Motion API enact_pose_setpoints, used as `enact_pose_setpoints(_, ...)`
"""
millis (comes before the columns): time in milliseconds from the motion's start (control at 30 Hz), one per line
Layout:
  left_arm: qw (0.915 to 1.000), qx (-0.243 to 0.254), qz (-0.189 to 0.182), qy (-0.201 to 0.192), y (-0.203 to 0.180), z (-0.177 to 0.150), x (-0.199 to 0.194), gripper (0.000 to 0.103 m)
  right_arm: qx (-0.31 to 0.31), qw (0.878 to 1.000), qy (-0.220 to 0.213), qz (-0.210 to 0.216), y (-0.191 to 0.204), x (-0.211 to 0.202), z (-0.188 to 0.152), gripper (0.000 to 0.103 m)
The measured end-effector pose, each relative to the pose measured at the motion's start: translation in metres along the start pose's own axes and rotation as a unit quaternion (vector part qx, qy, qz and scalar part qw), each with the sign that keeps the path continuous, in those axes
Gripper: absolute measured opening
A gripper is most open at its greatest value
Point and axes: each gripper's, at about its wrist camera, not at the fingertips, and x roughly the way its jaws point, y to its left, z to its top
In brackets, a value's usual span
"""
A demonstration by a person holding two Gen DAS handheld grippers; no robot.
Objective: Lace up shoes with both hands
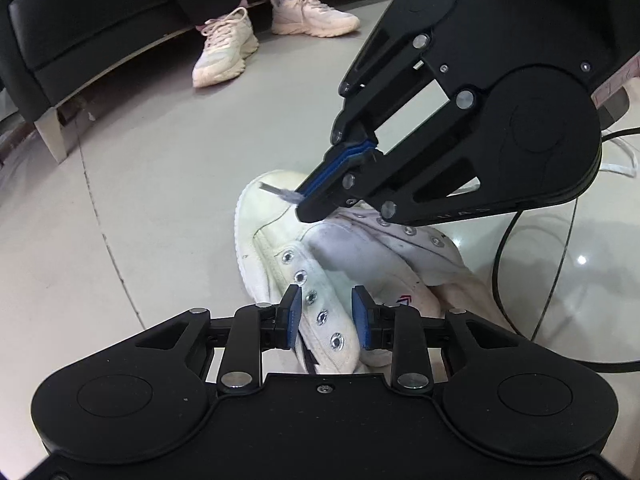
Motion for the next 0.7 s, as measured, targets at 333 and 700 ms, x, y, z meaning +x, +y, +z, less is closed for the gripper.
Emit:
enact_pose_setpoints(333, 0.9994, -0.033, -0.006, -0.001, 0.014, 0.008, 0.001, 0.013, -0.008, 0.999, 0.031, 0.004, 0.001, 0.007, 0.005, 0.003)
enact_pose_setpoints(700, 0.9796, -0.195, -0.047, 0.016, 0.065, -0.002, -0.002, 0.003, -0.034, 0.998, 0.060, 0.014, 0.007, 0.028, 0.018, 0.004)
